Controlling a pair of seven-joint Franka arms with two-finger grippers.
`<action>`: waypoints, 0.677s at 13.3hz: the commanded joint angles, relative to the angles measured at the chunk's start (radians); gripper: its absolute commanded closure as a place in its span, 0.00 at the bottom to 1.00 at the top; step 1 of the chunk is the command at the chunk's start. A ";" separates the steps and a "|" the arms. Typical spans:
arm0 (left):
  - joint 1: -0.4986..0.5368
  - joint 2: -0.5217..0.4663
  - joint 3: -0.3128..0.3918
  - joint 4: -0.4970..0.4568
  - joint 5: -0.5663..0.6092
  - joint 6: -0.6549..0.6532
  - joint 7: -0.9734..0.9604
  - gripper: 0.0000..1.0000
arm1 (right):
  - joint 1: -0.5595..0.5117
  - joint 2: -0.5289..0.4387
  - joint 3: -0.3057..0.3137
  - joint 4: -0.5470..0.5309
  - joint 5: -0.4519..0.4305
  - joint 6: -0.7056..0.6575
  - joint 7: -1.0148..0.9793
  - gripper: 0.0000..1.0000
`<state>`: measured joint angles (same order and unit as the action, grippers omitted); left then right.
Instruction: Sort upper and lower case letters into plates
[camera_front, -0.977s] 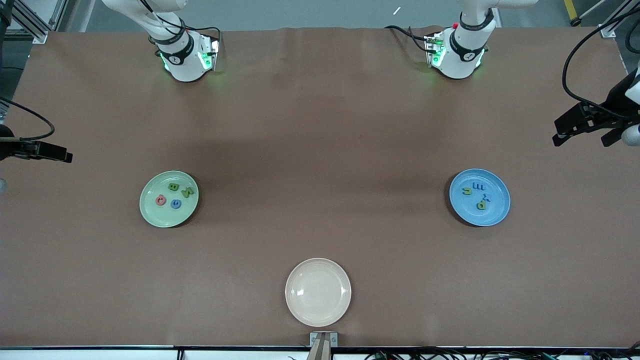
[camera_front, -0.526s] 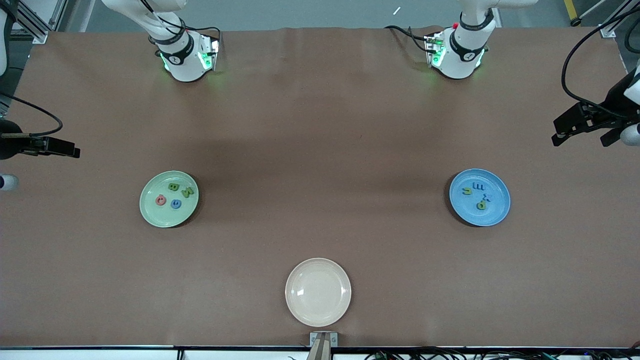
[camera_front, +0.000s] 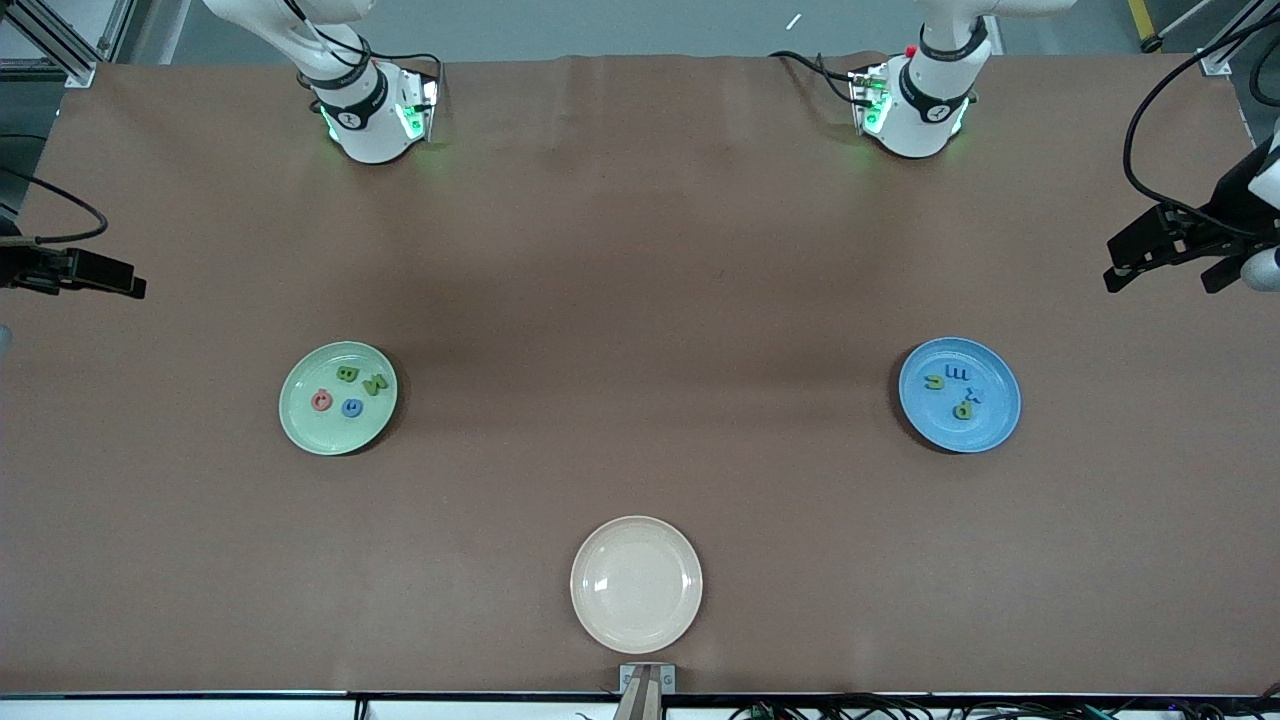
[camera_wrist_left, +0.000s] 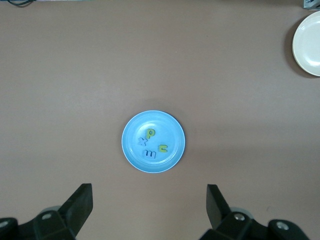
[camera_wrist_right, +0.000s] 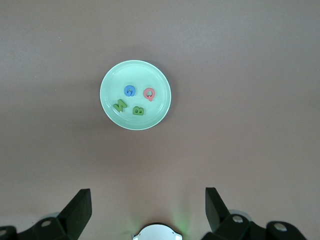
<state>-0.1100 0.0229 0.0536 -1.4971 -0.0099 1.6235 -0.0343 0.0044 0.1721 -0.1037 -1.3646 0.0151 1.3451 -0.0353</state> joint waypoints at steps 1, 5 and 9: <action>0.004 -0.001 0.002 0.017 -0.024 -0.022 0.001 0.00 | -0.001 -0.121 0.001 -0.169 0.002 0.081 -0.015 0.00; 0.004 -0.001 0.002 0.015 -0.025 -0.027 0.004 0.00 | -0.003 -0.193 0.002 -0.240 -0.001 0.112 -0.053 0.00; 0.004 -0.001 0.003 0.017 -0.025 -0.027 0.004 0.00 | -0.004 -0.206 0.001 -0.226 -0.012 0.094 -0.066 0.00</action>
<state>-0.1081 0.0229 0.0543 -1.4968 -0.0202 1.6172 -0.0352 0.0030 -0.0009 -0.1061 -1.5572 0.0138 1.4319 -0.0862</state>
